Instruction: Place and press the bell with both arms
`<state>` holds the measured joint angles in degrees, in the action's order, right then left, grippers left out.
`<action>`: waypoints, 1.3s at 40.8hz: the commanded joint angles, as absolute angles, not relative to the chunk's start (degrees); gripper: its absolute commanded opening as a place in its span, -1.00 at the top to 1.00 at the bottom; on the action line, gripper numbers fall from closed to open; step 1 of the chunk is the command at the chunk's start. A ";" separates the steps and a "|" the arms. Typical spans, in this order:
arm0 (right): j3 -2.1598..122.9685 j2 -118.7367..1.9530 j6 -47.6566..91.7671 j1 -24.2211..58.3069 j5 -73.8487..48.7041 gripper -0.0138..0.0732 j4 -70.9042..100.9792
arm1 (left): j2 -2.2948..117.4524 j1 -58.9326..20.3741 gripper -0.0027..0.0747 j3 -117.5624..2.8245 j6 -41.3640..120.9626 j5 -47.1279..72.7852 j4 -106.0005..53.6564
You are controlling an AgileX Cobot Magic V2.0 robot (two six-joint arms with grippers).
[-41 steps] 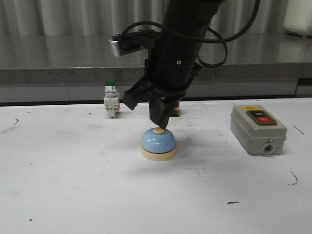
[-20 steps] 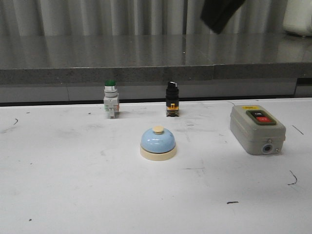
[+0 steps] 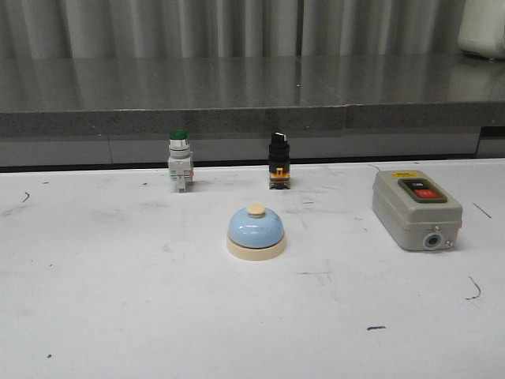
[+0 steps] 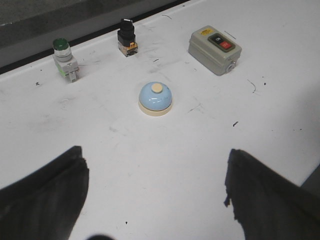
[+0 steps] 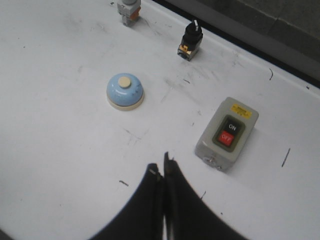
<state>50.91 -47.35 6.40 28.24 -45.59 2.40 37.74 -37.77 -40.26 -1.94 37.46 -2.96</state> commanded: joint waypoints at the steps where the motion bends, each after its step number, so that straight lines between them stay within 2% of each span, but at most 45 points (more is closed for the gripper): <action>1: 49.54 -41.58 6.13 28.02 -44.92 0.84 2.57 | 37.93 -37.67 -0.48 -41.71 -2.45 33.72 -3.39; 14: 45.33 -29.50 6.13 28.02 -49.60 0.84 2.57 | 37.93 -37.67 -0.48 -41.71 -2.45 33.39 -3.39; 33: 45.00 -28.76 6.13 28.02 -50.11 0.84 2.57 | 37.93 -37.67 -0.46 -41.71 -2.45 33.28 -3.39; 36: 45.00 -28.76 6.13 28.02 -50.18 0.84 2.57 | 37.93 -37.67 -0.27 -41.71 -2.45 33.28 -3.39; 42: 45.00 -28.76 6.13 28.02 -50.18 0.84 2.57 | 37.93 -37.67 0.49 -41.71 -2.45 33.28 -3.39; 47: 45.00 -28.76 6.13 28.02 -50.18 0.84 2.57 | 37.93 -37.67 0.96 -41.71 -2.45 33.28 -3.39; 53: 45.00 -28.76 6.13 28.02 -50.18 0.84 2.57 | 37.93 -37.67 0.98 -41.71 -2.45 33.28 -3.39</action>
